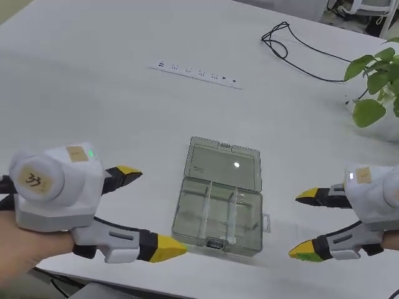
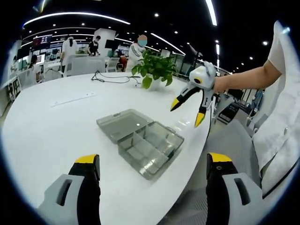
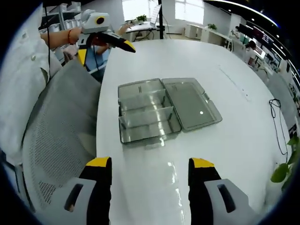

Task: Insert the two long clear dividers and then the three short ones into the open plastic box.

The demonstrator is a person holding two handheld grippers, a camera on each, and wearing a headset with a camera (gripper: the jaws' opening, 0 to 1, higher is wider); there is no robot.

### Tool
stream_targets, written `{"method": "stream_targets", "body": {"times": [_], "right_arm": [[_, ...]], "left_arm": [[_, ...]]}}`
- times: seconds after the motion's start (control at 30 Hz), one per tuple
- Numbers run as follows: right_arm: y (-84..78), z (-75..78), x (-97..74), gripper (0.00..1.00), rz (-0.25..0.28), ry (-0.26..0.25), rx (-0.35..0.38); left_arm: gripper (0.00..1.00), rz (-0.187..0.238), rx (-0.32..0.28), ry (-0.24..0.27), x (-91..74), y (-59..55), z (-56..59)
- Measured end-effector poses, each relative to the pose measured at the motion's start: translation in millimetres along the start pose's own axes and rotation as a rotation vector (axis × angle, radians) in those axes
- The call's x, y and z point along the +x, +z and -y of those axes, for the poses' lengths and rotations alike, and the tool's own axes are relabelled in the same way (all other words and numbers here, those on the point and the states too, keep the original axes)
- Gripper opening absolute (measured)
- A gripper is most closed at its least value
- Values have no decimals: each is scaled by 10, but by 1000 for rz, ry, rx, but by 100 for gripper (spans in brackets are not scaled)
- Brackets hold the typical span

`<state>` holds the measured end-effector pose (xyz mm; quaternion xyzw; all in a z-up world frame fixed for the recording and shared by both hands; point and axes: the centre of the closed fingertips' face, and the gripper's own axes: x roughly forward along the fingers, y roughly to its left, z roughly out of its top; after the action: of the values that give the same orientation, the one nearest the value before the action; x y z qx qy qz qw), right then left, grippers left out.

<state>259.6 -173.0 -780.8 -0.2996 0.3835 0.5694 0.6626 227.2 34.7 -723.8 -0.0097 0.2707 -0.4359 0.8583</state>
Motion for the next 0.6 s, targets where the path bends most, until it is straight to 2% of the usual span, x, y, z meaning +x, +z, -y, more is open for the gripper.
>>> {"method": "stream_targets", "body": {"times": [0.1,0.4,0.6], "right_arm": [[-116,19,48,65,-51,15,-55],[-389,114,253,56,-162,53,-134],[-493,180,380,51,-206,60,-178]], "left_arm": [[97,-2,1,0,5,-3,-4],[97,-8,-3,1,22,-19,-26],[97,-12,-8,-5,41,-40,-27]]}}
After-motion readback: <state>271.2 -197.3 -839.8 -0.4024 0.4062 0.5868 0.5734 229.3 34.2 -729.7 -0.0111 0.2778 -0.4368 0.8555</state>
